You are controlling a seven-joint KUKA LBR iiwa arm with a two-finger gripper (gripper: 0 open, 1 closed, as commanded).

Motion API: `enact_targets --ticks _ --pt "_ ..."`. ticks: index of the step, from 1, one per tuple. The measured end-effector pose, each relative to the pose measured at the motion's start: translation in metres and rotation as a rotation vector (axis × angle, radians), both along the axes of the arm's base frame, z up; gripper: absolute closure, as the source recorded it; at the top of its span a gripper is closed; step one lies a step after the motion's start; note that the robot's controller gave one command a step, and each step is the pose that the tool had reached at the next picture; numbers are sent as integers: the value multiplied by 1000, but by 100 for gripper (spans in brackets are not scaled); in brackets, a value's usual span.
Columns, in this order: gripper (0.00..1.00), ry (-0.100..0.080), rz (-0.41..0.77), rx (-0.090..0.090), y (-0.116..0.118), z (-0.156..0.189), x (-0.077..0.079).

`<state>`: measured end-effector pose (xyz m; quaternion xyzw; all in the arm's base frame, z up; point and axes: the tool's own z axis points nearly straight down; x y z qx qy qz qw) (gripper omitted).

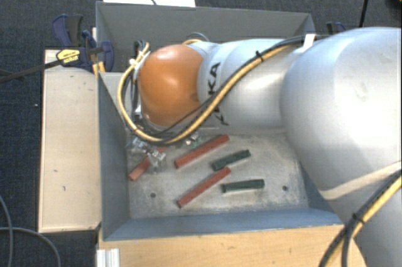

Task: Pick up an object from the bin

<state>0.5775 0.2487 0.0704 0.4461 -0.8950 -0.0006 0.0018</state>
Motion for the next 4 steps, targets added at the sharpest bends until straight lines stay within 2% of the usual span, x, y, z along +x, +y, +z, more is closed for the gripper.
enact_targets --ticks 4 --pt "100 -3 -2 3 1 11 0"
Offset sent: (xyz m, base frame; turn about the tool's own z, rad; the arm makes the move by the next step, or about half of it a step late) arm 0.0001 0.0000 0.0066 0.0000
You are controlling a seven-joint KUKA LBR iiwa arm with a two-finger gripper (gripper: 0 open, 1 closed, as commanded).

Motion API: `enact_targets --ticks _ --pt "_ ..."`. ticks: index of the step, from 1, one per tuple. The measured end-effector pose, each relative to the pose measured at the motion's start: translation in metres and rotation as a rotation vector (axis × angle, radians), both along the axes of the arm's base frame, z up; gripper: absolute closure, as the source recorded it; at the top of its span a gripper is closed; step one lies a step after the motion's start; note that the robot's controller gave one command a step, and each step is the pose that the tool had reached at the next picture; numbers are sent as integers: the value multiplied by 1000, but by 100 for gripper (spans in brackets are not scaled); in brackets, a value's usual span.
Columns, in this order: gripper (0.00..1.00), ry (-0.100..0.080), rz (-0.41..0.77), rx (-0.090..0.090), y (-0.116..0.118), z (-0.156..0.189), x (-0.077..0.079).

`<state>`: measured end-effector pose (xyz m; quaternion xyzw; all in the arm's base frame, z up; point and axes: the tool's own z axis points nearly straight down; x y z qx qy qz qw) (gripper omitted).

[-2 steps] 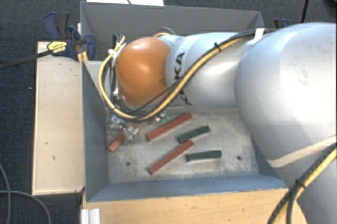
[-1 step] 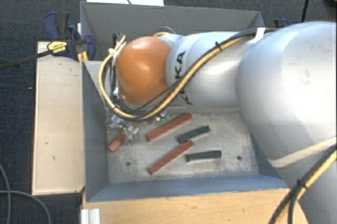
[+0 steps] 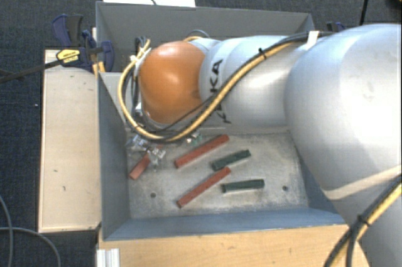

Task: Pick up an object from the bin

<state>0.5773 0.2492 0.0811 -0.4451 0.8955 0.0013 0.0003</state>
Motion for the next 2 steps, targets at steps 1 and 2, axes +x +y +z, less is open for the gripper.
enact_targets --ticks 1,2 --pt "100 -2 -1 1 0 6 1" --pt "100 2 -2 -1 0 13 0"
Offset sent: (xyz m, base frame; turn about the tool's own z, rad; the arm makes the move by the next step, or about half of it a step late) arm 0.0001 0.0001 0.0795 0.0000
